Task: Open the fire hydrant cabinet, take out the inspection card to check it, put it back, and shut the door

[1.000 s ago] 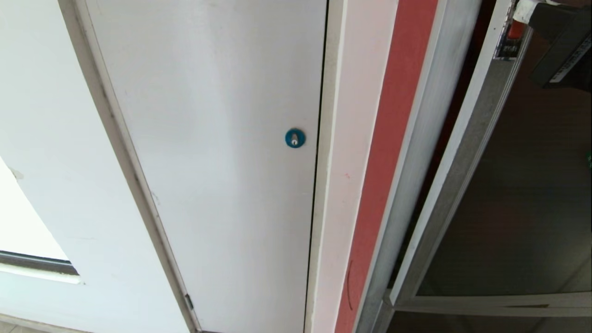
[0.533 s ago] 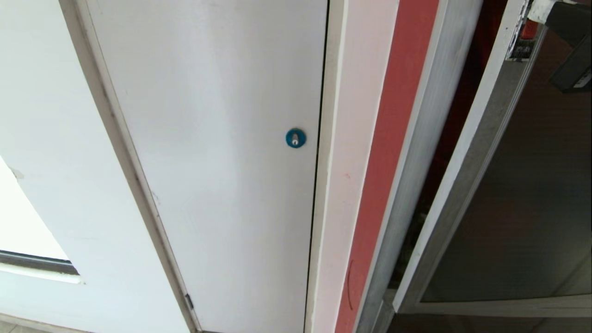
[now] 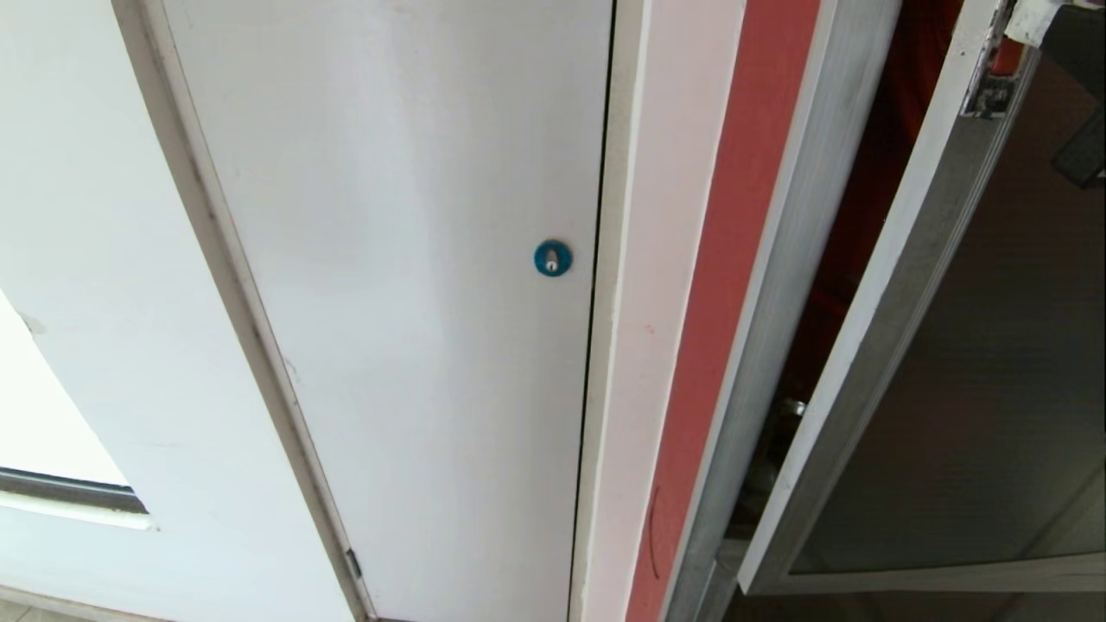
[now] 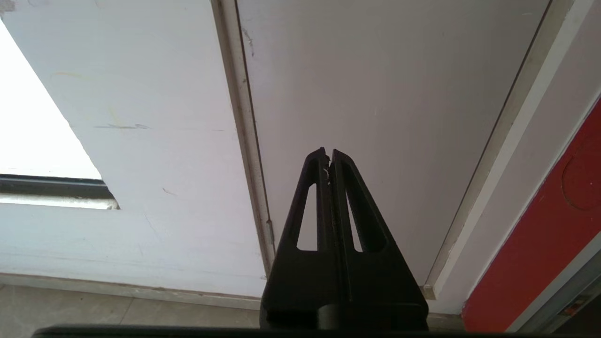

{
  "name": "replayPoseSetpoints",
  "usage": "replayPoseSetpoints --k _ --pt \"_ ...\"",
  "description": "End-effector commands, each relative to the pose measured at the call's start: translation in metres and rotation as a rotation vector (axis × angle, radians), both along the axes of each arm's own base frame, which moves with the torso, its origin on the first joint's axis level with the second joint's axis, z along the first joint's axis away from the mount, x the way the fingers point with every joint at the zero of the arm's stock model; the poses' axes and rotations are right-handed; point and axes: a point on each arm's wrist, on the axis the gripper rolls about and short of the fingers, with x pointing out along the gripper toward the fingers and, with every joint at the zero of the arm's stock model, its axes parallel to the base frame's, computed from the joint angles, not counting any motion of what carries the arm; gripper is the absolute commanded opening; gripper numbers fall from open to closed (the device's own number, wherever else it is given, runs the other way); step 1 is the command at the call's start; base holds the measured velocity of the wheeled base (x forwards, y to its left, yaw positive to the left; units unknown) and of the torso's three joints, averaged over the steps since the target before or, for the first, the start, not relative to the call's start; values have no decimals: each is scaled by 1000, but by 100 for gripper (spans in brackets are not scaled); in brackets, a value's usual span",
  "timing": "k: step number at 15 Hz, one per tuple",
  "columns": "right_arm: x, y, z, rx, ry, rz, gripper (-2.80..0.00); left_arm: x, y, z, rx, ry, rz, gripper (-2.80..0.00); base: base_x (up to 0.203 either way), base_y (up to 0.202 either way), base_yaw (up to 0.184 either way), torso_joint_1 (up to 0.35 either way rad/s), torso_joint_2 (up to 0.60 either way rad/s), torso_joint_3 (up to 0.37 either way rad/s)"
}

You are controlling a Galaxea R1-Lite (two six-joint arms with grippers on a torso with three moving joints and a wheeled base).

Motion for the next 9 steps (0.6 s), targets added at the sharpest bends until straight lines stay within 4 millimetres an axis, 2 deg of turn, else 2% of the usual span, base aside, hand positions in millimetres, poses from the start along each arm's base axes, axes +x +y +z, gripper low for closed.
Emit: replayPoseSetpoints --k 1,4,5,9 --pt "-1 0 -2 -5 9 -4 -280 1 0 -2 0 7 0 -280 0 0 0 0 0 0" --pt "0 0 -6 -12 19 -5 -280 1 0 -2 0 7 1 -280 0 0 0 0 0 0" --pt "0 0 -6 -13 19 -4 0 1 0 -2 0 7 0 -280 0 0 0 0 0 0" --pt "-5 1 -4 -8 9 21 0 0 0 -2 0 6 0 -280 0 0 0 0 0 0"
